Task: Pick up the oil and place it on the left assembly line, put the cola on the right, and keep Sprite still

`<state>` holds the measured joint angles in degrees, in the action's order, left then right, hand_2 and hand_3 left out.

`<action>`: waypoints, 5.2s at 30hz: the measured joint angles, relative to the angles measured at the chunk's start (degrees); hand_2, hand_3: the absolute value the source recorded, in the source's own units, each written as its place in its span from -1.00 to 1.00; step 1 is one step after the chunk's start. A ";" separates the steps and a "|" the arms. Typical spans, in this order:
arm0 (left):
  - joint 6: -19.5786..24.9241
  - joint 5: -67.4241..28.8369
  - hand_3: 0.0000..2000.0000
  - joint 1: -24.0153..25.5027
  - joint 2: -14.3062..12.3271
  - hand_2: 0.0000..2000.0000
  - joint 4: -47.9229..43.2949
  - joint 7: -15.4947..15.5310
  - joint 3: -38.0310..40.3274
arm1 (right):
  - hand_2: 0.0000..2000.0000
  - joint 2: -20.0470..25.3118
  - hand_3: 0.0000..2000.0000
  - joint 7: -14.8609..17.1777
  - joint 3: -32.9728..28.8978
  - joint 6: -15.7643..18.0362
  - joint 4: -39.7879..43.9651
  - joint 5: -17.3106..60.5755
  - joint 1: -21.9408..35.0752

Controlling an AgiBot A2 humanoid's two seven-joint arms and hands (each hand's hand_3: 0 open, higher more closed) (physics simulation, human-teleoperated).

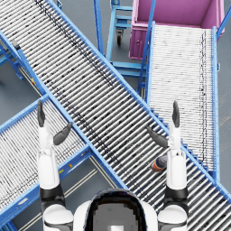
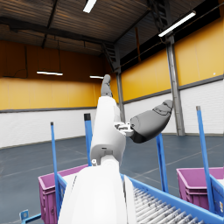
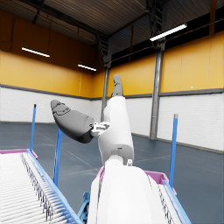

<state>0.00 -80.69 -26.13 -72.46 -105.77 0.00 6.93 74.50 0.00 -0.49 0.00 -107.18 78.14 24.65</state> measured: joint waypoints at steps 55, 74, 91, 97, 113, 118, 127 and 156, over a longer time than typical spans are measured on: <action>0.00 -0.86 -1.00 -0.32 -2.06 -1.00 0.95 0.00 2.88 | -1.00 2.74 -1.00 0.00 -6.28 0.00 2.17 0.85 0.13; 0.00 -0.85 -1.00 0.00 -2.74 -1.00 0.75 0.00 2.94 | -1.00 3.81 -1.00 0.00 -1.58 0.00 2.47 0.85 -6.08; 0.00 -0.85 -1.00 0.75 -3.45 -1.00 1.43 0.00 2.69 | -1.00 4.17 -1.00 0.00 10.22 0.00 10.08 0.86 -11.88; 0.00 -0.85 -1.00 0.45 -3.61 -1.00 2.91 0.00 2.53 | -1.00 6.14 -1.00 0.00 14.22 0.00 22.00 0.86 -8.59; 0.00 -0.85 -1.00 -0.69 -4.00 -1.00 7.14 0.00 2.35 | -1.00 11.90 -1.00 0.00 20.14 0.00 53.02 0.85 1.41; 0.00 -0.85 -1.00 -0.68 -4.21 -1.00 7.54 0.00 2.39 | 1.00 13.16 0.63 -0.16 20.05 1.67 57.62 0.85 3.53; 0.00 -0.85 -1.00 -0.80 -4.53 -1.00 6.84 0.00 2.38 | 1.00 14.54 1.00 0.15 7.32 7.82 49.03 0.85 7.82; 0.00 -0.84 -1.00 -0.92 -5.23 -1.00 3.67 0.00 3.96 | -1.00 3.08 -1.00 0.00 -17.27 0.06 80.72 0.71 45.76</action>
<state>0.00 -81.53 -27.05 -77.69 -102.10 0.00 10.89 77.58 0.00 -17.75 0.06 -26.46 78.85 70.42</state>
